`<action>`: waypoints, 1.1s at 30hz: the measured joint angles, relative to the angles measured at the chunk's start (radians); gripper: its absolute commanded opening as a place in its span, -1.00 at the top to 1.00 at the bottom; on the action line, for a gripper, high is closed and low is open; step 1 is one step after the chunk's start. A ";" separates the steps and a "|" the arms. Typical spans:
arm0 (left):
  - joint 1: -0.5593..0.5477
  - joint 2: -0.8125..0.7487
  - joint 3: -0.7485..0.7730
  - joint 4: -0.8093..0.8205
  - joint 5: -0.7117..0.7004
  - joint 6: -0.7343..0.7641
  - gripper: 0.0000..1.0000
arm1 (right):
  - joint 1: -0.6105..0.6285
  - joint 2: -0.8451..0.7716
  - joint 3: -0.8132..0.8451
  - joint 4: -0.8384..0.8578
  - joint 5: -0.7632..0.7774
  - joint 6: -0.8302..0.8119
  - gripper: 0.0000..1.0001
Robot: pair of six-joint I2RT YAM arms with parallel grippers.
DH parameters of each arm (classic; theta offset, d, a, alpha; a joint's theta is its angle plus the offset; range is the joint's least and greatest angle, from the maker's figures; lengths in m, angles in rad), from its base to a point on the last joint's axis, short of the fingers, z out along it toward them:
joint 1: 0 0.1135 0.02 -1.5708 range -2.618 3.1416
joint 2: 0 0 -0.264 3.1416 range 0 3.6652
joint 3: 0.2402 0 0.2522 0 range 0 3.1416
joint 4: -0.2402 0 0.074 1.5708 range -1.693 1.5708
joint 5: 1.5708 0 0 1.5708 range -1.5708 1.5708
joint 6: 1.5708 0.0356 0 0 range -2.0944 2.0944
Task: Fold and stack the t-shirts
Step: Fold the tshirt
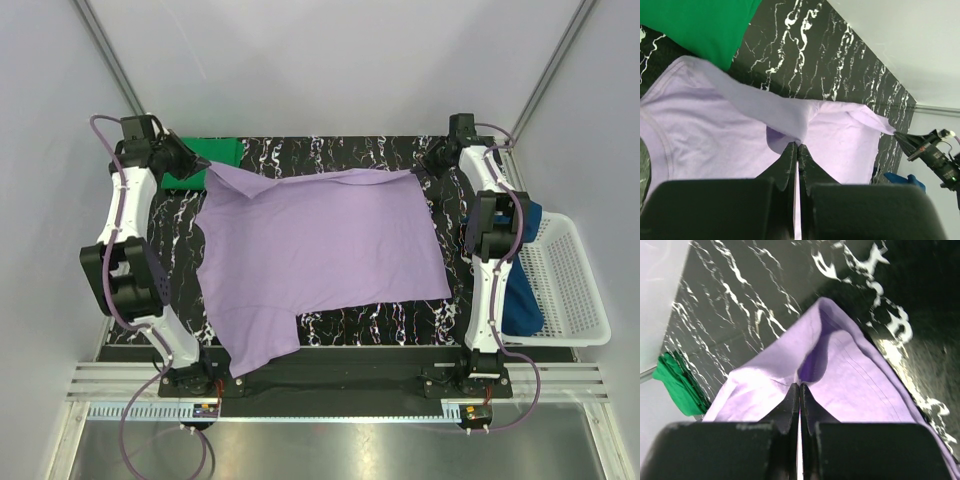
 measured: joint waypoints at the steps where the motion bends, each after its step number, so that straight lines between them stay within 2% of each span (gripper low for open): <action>1: 0.000 -0.019 -0.009 -0.003 -0.002 0.000 1.00 | -0.001 -0.004 -0.007 -0.006 0.000 0.000 1.00; 15: -0.001 -0.174 -0.208 -0.095 -0.084 0.023 1.00 | -0.023 -0.092 -0.103 -0.100 0.011 -0.017 1.00; 22: 0.006 -0.222 -0.238 -0.125 -0.126 0.037 1.00 | -0.024 -0.116 -0.170 -0.140 0.028 -0.037 1.00; 33: 0.021 -0.287 -0.313 -0.158 -0.163 0.036 1.00 | -0.030 -0.118 -0.179 -0.188 0.061 -0.079 1.00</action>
